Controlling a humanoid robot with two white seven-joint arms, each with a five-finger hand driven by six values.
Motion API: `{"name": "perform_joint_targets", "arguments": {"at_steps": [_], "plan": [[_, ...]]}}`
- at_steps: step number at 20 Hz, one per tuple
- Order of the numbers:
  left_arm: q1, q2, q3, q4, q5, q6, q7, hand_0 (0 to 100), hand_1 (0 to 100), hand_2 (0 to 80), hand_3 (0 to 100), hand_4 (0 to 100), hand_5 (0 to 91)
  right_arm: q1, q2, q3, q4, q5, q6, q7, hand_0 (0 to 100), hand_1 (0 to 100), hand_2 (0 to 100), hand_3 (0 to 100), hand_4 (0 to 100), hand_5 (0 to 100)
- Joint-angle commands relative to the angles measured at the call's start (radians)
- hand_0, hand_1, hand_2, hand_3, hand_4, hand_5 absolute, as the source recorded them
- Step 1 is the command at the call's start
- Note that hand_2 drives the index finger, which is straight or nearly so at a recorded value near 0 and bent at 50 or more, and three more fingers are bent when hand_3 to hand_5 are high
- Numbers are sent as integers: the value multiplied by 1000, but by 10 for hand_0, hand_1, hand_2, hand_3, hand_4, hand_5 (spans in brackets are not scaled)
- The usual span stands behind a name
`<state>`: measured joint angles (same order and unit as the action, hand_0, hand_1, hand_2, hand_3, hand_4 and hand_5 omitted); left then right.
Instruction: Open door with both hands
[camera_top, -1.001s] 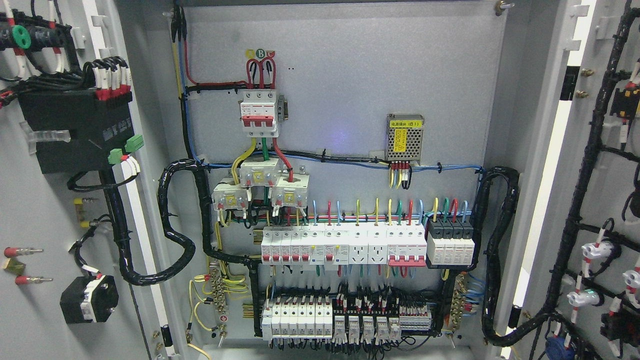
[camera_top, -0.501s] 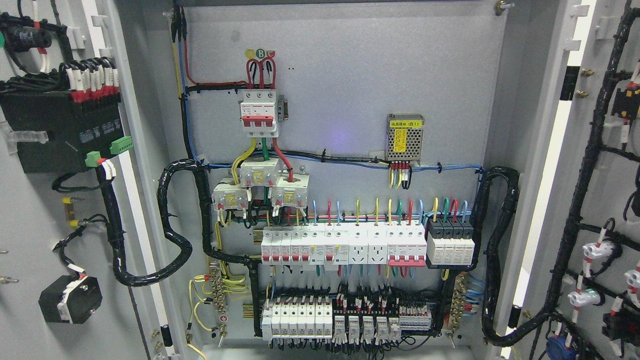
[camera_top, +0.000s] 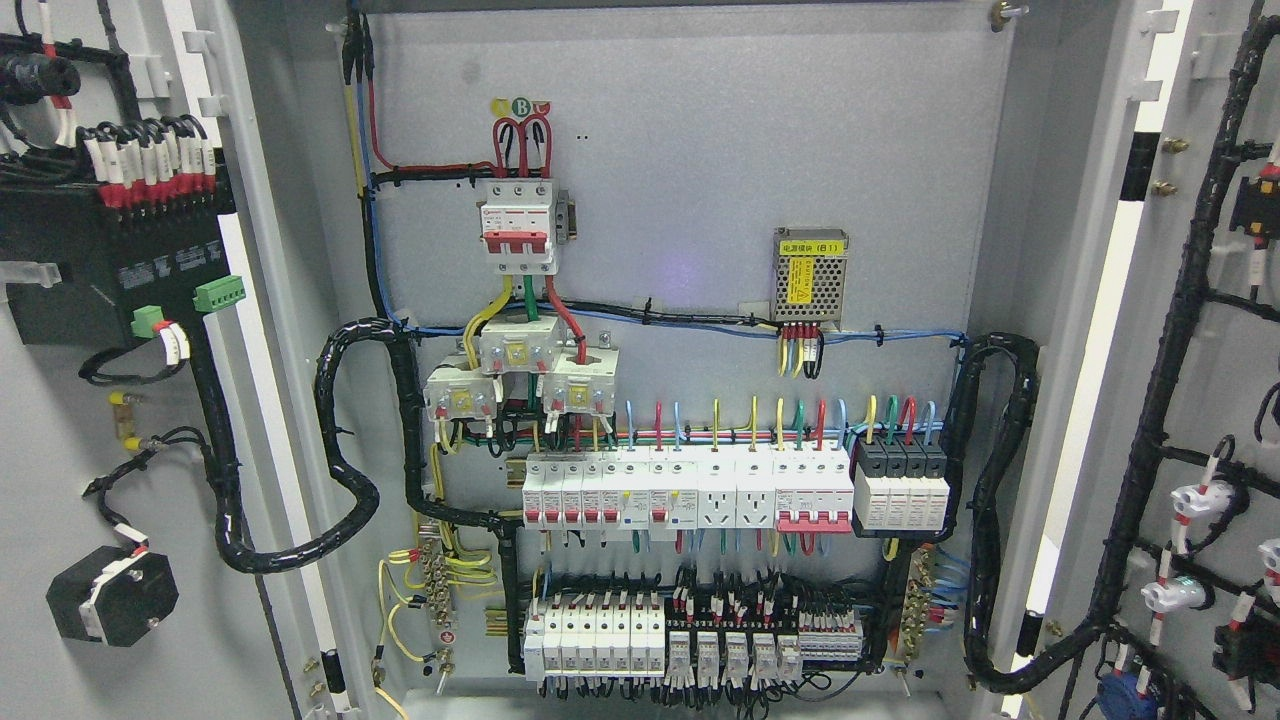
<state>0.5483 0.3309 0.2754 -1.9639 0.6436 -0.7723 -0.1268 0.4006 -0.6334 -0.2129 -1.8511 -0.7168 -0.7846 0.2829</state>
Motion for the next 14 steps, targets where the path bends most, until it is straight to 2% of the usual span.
{"name": "perform_joint_targets", "arguments": {"at_steps": [1, 7, 10, 14], "plan": [[6, 54, 73, 76, 31, -742, 1, 0, 0, 0, 0, 32, 0, -3, -6, -14, 18, -15, -186, 1, 0, 0, 0, 0, 0, 0], [-10, 86, 82, 125, 48, -733, 1, 0, 0, 0, 0, 32, 0, 0, -8, 0, -13, -18, -188, 4, 0, 0, 0, 0, 0, 0], [-31, 100, 84, 134, 48, -729, 1, 0, 0, 0, 0, 32, 0, 3, -20, 1, -14, -18, -188, 53, 0, 0, 0, 0, 0, 0], [-56, 119, 87, 171, 50, -720, 1, 0, 0, 0, 0, 31, 0, 3, -23, 0, -13, -18, -189, 61, 0, 0, 0, 0, 0, 0]]}}
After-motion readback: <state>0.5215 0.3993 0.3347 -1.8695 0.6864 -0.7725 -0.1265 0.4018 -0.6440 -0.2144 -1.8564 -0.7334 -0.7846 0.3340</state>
